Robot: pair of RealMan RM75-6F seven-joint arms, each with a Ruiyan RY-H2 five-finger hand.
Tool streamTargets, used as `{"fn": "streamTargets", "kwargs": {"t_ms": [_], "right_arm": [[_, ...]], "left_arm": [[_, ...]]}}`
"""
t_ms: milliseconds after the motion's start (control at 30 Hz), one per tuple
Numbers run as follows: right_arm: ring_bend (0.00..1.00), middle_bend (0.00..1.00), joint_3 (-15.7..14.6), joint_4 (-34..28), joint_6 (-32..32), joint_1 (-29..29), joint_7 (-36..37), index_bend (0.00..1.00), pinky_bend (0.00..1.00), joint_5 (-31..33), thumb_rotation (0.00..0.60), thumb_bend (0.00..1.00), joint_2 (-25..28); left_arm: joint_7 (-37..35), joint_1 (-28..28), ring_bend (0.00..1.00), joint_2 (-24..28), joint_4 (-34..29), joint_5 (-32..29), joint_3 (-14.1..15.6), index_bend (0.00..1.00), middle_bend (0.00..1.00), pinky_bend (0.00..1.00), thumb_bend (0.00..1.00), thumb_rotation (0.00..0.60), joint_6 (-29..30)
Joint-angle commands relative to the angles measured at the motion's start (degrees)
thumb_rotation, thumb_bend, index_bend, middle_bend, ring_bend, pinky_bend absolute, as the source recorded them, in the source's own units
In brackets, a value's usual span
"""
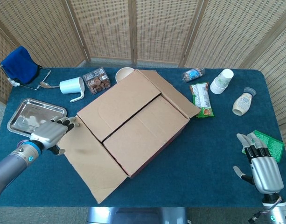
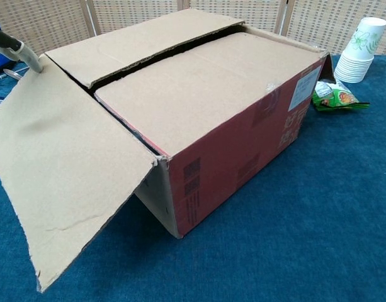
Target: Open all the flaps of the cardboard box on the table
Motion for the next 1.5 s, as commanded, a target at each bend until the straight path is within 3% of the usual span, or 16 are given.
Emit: {"fn": "streamTargets", "kwargs": {"t_ms": [33, 500, 900, 1500], "right_arm": [[0.00, 0.14, -0.02, -0.09, -0.07, 0.00, 0.09, 0.05, 0.15, 0.06, 0.600, 0.19, 0.07], [0.00, 0.13, 0.16, -0.01, 0.25, -0.08, 0.44, 0.06, 0.15, 0.10, 0.600, 0.19, 0.13], [0.00, 0.14, 0.18, 0.00, 0.62, -0.22, 0.96, 0.05, 0.16, -0.09, 0.600, 0.19, 0.30], [0.00, 0.14, 0.08, -0.09, 0.45, -0.22, 0.76, 0.06, 0.16, -0.14, 0.600, 0.19, 0.28]], "left_arm": [[0.31, -0.15, 0.00, 0.01, -0.37, -0.51, 0.02, 0.12, 0.00, 0.00, 0.06, 0.600, 0.53], [-3.74, 2.64, 0.00, 3.38, -1.63, 2.99, -3.68, 0.13, 0.00, 0.00, 0.06, 0.600, 0.72], [-5.45, 10.40, 0.00, -2.06, -0.37, 15.04, -8.03, 0.12, 0.00, 0.00, 0.06, 0.600, 11.22], [-7.55, 13.71, 0.00, -7.72, 1.66, 23.80, -12.44, 0.14, 0.00, 0.00, 0.06, 0.600, 12.62]]}}
